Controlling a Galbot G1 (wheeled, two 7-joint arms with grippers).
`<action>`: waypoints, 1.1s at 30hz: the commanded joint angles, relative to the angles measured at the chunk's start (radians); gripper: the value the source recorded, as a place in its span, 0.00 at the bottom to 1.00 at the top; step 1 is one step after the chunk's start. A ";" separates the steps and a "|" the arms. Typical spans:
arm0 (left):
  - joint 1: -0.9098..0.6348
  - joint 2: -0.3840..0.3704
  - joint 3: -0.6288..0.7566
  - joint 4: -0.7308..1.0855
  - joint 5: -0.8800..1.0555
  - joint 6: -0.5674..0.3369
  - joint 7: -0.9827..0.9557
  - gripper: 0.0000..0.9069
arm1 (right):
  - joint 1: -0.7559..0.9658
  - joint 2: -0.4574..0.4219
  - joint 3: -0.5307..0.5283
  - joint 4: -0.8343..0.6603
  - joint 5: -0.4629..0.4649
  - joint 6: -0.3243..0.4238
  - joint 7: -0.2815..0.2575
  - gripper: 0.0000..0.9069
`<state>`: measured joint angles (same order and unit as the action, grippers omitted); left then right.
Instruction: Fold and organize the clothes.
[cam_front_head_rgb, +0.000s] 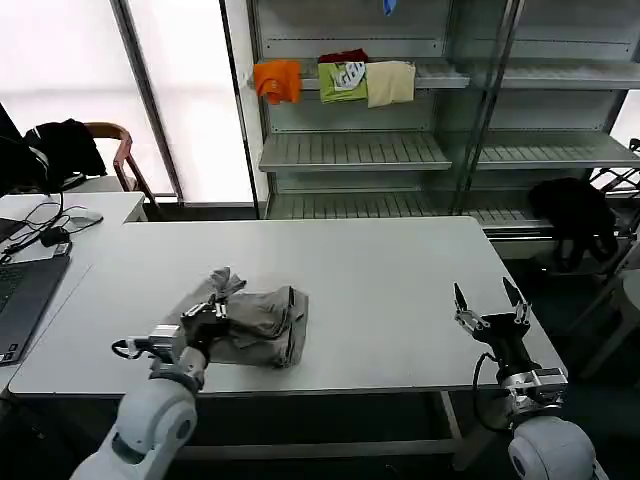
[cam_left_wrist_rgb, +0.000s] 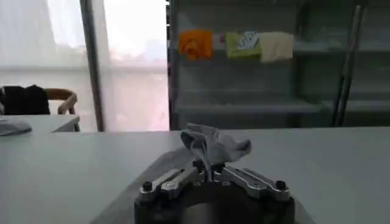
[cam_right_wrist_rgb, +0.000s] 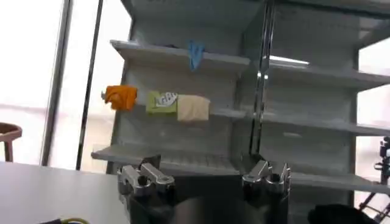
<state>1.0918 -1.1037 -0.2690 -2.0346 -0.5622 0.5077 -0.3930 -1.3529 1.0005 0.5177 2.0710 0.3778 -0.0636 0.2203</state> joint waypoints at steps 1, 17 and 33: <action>-0.111 -0.110 0.167 0.121 0.070 -0.011 -0.001 0.00 | 0.005 0.000 -0.003 0.002 -0.001 -0.002 0.000 1.00; -0.101 -0.102 0.183 0.124 0.105 0.020 0.051 1.00 | 0.005 0.004 -0.004 -0.004 -0.001 0.001 0.000 1.00; -0.068 -0.091 0.270 -0.074 0.144 -0.007 0.115 1.00 | 0.024 0.015 -0.030 -0.009 -0.012 -0.004 0.001 1.00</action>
<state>1.0096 -1.1923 -0.0487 -1.9860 -0.4333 0.5201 -0.3181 -1.3325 1.0142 0.4938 2.0623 0.3668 -0.0665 0.2210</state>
